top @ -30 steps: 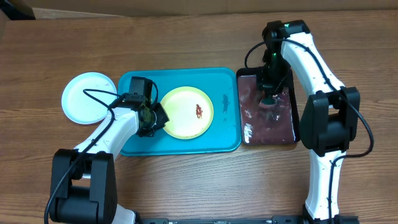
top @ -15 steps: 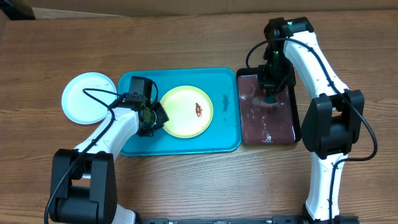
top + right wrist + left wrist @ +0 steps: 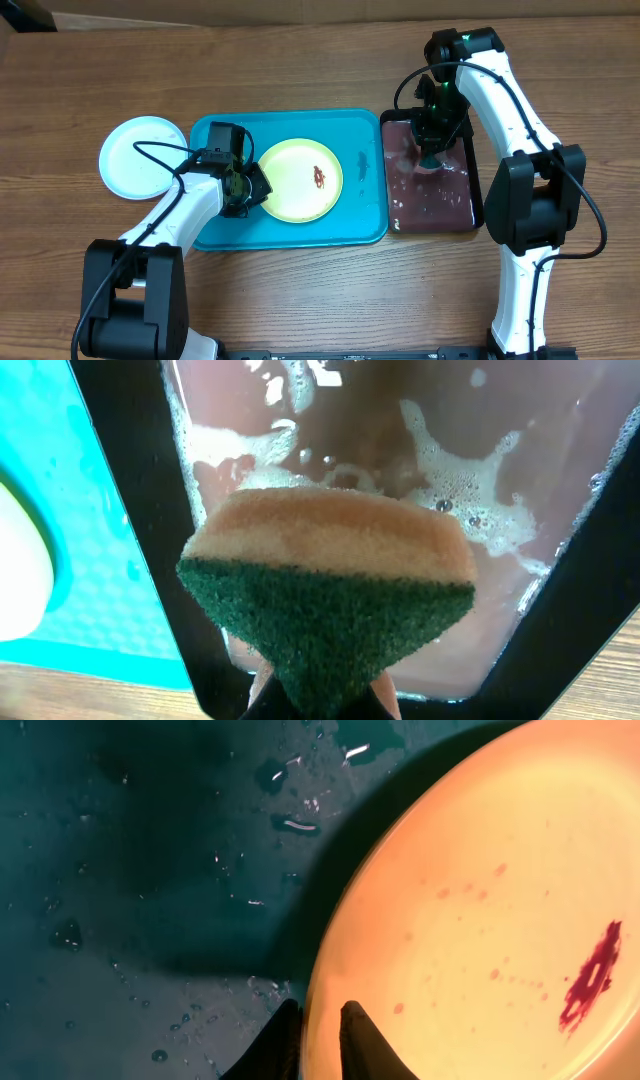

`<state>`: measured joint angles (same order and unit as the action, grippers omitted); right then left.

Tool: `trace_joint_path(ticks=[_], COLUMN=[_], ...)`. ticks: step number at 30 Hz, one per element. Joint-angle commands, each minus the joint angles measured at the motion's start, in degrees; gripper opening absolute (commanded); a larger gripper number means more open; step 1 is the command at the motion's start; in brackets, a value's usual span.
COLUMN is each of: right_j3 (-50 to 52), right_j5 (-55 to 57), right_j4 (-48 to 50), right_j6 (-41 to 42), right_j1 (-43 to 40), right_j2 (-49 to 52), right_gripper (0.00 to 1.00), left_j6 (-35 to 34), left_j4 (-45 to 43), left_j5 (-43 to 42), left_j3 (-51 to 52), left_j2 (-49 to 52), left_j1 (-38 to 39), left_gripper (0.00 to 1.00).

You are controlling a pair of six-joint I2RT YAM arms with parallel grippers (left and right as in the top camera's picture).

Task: Clean dirty plates on tray and stack at the side
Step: 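Dip and rub the sponge in the brown tray's water with right gripper, then carry the sponge with the right gripper over the yellow plate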

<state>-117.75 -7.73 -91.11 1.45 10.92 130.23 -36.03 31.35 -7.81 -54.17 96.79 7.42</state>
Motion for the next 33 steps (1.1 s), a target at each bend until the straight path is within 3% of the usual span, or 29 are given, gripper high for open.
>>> trace_joint_path(ticks=[1, 5, 6, 8, 10, 18, 28, 33], right_j3=[-1.64, -1.62, -1.64, -1.62, -1.62, -1.64, -1.64, -1.64], right_j5=[-0.74, 0.85, 1.97, 3.23, 3.41, 3.85, 4.22, 10.86], right_j4=[0.04, -0.13, -0.17, -0.15, -0.11, 1.77, 6.75, 7.5], right_j6=[-1.29, -2.86, -2.84, -2.82, -2.82, -2.84, -2.84, -2.78], right_j1=[0.33, 0.33, 0.33, 0.33, 0.33, 0.33, 2.73, 7.06], right_j2=[-2.62, -2.62, -2.62, -2.62, -2.62, -2.69, -11.19, -16.98], right_gripper=[0.04, 0.04, 0.04, 0.04, 0.04, 0.04, 0.04, 0.04], left_j6=[0.07, 0.04, 0.04, 0.07, 0.09, 0.09, 0.28, 0.28], left_j4=[1.9, 3.04, 2.91, 1.73, 0.28, 1.88, 3.26, 3.26], left_j5=[0.76, 0.37, 0.31, 0.61, 0.79, -0.76, -0.83, -1.25], left_j3=[-0.98, -0.52, -0.52, -0.52, -0.52, -0.5, -0.46, -0.46], left_j2=[0.28, 0.28, 0.28, 0.28, 0.28, 0.28, 0.28, 0.28], left_j1=[0.46, 0.94, 0.9, 0.74, 0.31, 0.98, 0.96, 0.96], left_gripper=[0.15, 0.04, 0.07, 0.27, 0.32, 0.04, 0.04, 0.05])
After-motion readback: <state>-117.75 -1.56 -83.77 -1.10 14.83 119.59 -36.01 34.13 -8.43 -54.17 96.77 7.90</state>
